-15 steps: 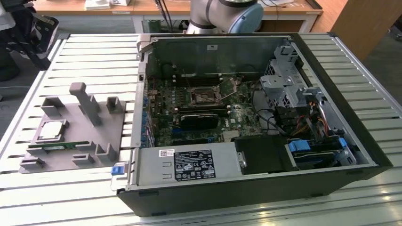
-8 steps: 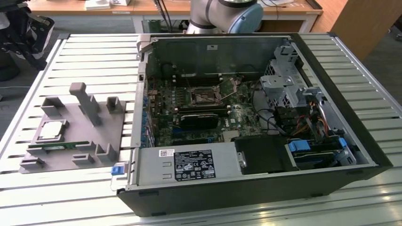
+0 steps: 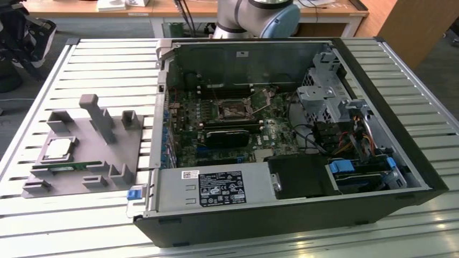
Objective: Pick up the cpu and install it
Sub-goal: 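Reach for the cpu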
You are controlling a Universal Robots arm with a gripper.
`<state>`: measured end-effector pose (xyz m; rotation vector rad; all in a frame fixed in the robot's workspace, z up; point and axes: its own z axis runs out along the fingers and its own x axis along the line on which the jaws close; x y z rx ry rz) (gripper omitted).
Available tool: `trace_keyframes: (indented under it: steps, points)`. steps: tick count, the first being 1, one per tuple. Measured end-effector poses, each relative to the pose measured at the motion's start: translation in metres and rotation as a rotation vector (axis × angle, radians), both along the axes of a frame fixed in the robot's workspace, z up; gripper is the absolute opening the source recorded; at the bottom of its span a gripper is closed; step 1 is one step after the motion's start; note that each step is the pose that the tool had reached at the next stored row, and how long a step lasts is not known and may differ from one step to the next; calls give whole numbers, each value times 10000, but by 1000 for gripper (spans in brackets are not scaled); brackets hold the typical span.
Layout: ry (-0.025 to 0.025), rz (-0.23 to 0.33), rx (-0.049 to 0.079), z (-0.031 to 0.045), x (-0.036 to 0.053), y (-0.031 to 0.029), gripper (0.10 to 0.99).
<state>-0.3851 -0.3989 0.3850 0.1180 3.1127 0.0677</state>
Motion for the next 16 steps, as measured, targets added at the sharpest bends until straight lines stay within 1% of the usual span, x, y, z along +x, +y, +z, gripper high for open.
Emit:
trace_keyframes:
  steps: [16]
  points:
    - [0, 0, 0, -5, -163, 0, 106]
